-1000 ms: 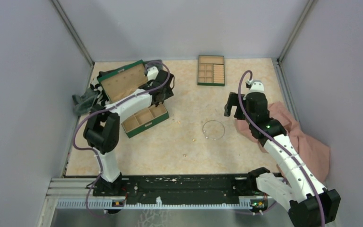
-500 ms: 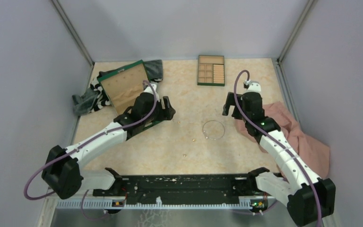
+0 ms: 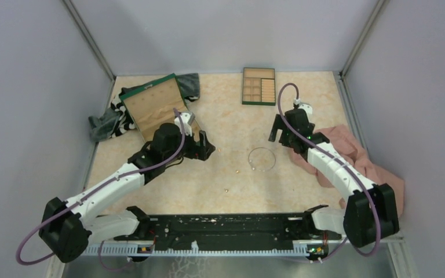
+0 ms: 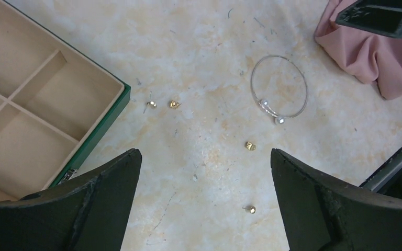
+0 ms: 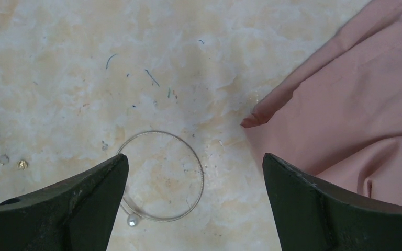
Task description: Organize the mixed jewelry
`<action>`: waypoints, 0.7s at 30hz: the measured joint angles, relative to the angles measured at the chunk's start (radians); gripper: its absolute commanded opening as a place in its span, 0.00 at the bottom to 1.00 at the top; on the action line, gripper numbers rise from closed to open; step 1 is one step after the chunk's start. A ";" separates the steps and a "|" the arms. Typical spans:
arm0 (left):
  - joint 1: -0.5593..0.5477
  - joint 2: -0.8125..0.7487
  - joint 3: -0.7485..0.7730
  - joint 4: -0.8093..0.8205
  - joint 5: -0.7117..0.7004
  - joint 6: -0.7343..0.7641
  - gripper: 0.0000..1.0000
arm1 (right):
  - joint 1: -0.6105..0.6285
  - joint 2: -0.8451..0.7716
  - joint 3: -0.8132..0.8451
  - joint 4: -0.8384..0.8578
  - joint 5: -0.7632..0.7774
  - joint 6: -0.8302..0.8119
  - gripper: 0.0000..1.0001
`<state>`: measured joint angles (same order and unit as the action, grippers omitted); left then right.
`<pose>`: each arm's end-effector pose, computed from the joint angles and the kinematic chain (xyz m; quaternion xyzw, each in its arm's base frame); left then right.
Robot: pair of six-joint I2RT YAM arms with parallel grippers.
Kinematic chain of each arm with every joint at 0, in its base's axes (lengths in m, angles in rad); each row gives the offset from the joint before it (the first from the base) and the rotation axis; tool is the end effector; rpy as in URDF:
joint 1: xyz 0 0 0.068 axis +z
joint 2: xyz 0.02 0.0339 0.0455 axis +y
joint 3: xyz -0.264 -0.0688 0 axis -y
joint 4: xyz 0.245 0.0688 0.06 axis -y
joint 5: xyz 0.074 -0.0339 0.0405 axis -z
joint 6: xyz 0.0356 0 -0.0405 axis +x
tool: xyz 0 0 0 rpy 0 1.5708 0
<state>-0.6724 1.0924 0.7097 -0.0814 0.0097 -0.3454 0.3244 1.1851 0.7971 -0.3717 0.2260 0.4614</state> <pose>0.1924 -0.1536 0.2630 0.1410 0.8390 -0.2597 0.4569 0.2385 0.0718 0.2461 0.1069 0.9078 0.0544 0.4018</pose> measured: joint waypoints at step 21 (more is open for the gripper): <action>0.000 -0.087 0.203 -0.211 -0.161 0.052 0.99 | 0.000 0.595 0.618 -0.213 0.037 0.442 0.99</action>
<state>-0.6724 1.0058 0.9131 -0.2920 -0.1516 -0.2932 0.3244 1.7802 1.4151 -0.5850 0.2634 0.9031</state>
